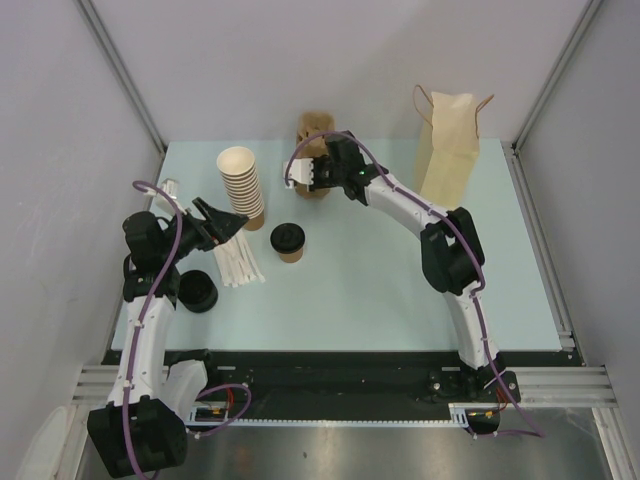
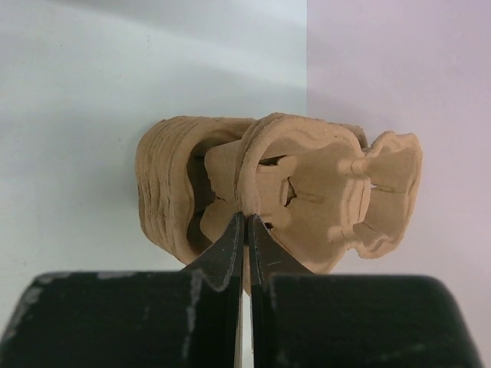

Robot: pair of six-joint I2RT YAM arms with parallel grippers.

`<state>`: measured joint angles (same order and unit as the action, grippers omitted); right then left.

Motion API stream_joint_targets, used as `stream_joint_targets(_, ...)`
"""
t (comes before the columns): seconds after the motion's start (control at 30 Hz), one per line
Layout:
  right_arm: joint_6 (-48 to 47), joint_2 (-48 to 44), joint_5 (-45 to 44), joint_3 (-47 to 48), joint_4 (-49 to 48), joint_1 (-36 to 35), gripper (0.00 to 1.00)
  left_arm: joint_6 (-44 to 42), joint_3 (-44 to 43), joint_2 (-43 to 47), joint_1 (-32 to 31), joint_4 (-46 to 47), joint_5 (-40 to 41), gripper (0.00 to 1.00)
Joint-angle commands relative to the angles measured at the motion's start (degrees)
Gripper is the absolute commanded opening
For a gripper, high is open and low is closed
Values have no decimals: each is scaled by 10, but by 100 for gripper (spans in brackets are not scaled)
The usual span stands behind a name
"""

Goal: Pack the takeout coffee

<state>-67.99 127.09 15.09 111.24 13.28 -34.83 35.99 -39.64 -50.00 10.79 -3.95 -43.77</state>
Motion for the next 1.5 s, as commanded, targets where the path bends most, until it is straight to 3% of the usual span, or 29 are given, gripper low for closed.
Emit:
stream_joint_targets(0.0, -9, 1, -14, 9, -36, -2, 0, -11, -3, -1, 6, 19, -11, 87)
stream_joint_targets(0.07, 1, 4, -16, 20, -20, -3, 5, -13, -3, -1, 6, 18, -10, 87)
stream_joint_targets(0.1, 5, 4, -16, 24, -13, -3, 15, -14, -3, -2, 6, 17, -11, 87)
stream_joint_targets(0.2, 21, 1, -2, 39, 17, -3, 30, -13, -3, -4, 6, 18, -11, 87)
stream_joint_targets(0.27, 34, -5, 12, 48, 36, -2, 32, -13, -3, -5, 6, 20, -11, 87)
stream_joint_targets(0.53, 66, 11, 51, 122, 113, 13, 32, -8, 4, -6, 6, 25, -11, 87)
stream_joint_targets(0.87, 38, 68, 70, 209, 249, 15, 33, -8, 6, -5, 6, 25, -10, 87)
stream_joint_targets(1.47, 44, 88, 62, 214, 227, 17, 27, -14, 10, -7, 6, 23, -9, 87)
